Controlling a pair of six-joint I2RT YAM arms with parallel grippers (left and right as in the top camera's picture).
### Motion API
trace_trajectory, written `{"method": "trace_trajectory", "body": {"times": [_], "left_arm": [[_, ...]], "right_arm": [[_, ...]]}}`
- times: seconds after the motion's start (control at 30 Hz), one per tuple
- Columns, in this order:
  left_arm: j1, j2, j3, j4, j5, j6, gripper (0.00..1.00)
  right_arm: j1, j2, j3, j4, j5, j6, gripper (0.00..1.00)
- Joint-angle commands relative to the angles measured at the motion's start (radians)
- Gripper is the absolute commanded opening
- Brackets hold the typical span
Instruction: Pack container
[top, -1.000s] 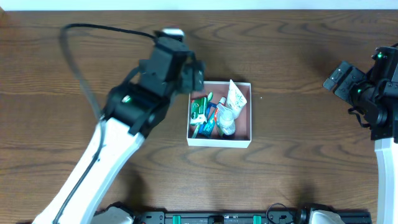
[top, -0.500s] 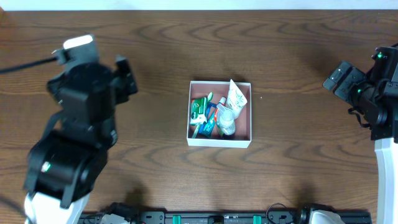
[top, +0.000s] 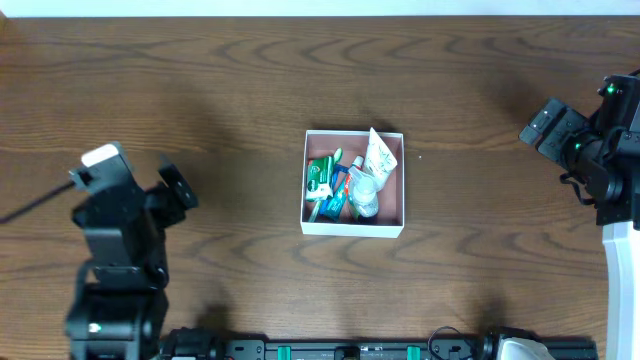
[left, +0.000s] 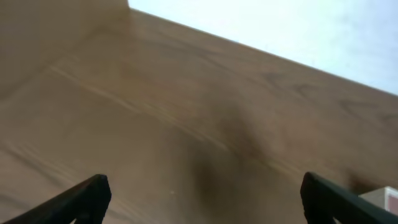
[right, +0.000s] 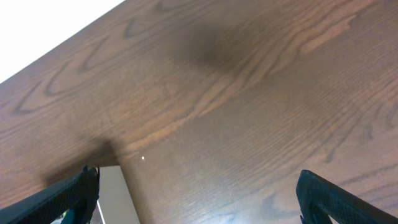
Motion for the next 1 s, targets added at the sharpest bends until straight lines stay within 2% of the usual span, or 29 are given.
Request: {"method": "trace_trajectory", "body": {"times": [0.0,0.23,0.47,0.67,0.97], "left_arm": [[0.025,-0.083,-0.151,0.074,0.085,0.008,0.98],[0.039,-0.255,-0.420,0.135,0.109,-0.041,0.98],[0.039,-0.425,-0.583,0.133,0.109,-0.048,0.98],[0.039,-0.490,-0.661,0.127,0.109,-0.052,0.98],[0.039,-0.496,-0.698,0.128,0.108,-0.055,0.98]], "right_arm": [[-0.005,-0.003,0.003,-0.002,0.000,0.011,0.99],[-0.005,-0.003,0.003,-0.002,0.000,0.011,0.99],[-0.005,-0.003,0.003,-0.002,0.000,0.011,0.99],[-0.005,-0.003,0.003,-0.002,0.000,0.011,0.99],[-0.005,-0.003,0.003,-0.002,0.000,0.011,0.99]]}}
